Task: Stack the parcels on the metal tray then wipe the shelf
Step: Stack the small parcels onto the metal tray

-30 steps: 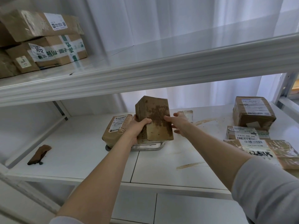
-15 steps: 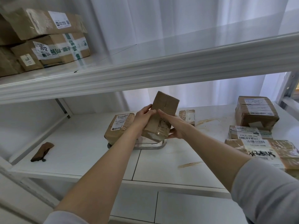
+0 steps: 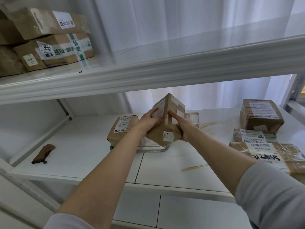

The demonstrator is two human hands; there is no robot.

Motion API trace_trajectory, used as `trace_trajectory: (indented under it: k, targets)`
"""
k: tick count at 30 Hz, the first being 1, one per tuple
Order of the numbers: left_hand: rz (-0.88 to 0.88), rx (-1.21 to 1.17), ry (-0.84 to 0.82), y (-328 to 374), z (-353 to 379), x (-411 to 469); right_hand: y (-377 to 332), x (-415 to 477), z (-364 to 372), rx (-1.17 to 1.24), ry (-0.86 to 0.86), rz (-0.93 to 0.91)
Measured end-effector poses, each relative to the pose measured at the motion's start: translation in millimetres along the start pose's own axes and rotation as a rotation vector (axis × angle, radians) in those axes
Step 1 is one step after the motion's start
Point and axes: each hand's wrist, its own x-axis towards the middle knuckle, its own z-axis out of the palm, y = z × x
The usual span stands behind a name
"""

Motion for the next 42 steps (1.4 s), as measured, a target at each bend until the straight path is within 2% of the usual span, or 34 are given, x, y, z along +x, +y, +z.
trace_trajectory:
  k: [3,5,8,11,13,17,20,22,25,29,38,42]
  targets:
    - [-0.171,0.025,0.001,-4.5,-7.2,-0.5,-2.8,-2.5,-0.3,0.008,-0.044,-0.018]
    - [-0.231,-0.055,0.006,-9.4,-7.7,0.2,-7.3,-4.9,1.3,0.001,-0.061,-0.052]
    - [-0.194,-0.132,0.052,-12.5,-6.6,4.3,-14.2,-4.7,7.3,-0.026,0.01,-0.101]
    - [-0.125,-0.107,0.107,-7.7,-8.0,6.8,-20.3,-6.5,14.7,-0.138,0.085,-0.166]
    - [-0.084,-0.088,0.139,-5.4,-9.5,10.4,-24.0,-10.1,18.8,-0.226,0.059,-0.16]
    - [-0.013,-0.016,0.184,-6.9,-18.3,17.6,-21.5,-9.1,23.9,-0.233,-0.083,-0.062]
    - [-0.026,-0.029,0.218,-17.2,-32.8,24.4,-13.1,1.0,29.9,-0.238,-0.054,-0.01]
    - [-0.03,0.055,0.25,-26.2,-39.3,27.8,-6.9,6.0,31.2,-0.243,-0.019,0.001]
    - [-0.024,0.38,0.316,-42.0,-51.7,31.5,6.0,14.5,39.7,-0.29,0.024,0.013]
    - [-0.073,0.607,0.244,-69.0,-65.1,39.6,21.8,28.2,51.9,-0.259,0.037,0.052]
    - [-0.076,0.693,0.151,-94.7,-75.6,55.5,42.5,46.6,70.5,-0.302,0.031,0.134]
    - [-0.077,0.734,0.15,-102.7,-79.0,59.9,45.1,53.3,68.8,-0.325,0.091,0.093]
